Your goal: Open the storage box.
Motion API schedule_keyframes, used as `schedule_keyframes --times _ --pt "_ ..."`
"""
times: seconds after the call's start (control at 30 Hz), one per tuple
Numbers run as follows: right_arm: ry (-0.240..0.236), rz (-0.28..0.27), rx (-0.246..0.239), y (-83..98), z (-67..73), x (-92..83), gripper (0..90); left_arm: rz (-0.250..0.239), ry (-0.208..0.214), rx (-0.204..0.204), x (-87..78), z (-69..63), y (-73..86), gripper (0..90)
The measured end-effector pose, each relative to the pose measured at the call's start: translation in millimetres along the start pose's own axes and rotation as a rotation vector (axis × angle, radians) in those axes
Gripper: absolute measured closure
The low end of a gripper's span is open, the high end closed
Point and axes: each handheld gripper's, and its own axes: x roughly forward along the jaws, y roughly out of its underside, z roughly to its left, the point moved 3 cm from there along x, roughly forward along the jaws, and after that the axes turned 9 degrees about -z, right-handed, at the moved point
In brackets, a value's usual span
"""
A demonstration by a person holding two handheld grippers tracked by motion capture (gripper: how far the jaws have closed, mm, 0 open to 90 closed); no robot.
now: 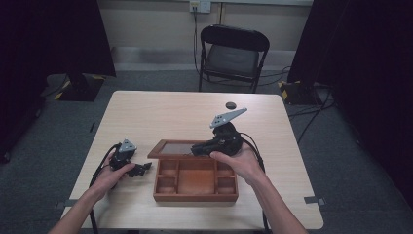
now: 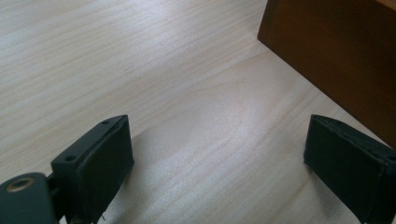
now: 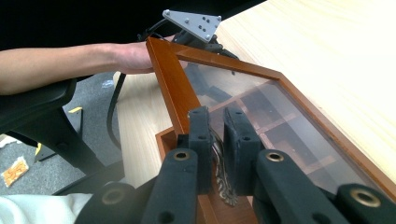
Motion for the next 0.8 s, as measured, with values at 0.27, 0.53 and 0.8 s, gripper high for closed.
schedule_keyframes --times 0.27,0.53,0.8 --pt "0.009 -0.008 -0.005 -4.6 -2.2 -1.0 82.3 0.001 0.000 -0.001 0.0 -0.1 0.0 7.3" --pt "0.015 -0.009 -0.013 -8.5 -3.3 -1.3 82.4 0.000 -0.002 -0.007 0.7 -0.4 -0.2 6.7" --pt "0.022 -0.013 -0.018 -12.2 -5.4 -2.0 82.5 0.002 0.001 -0.004 1.0 0.1 -0.3 6.2"
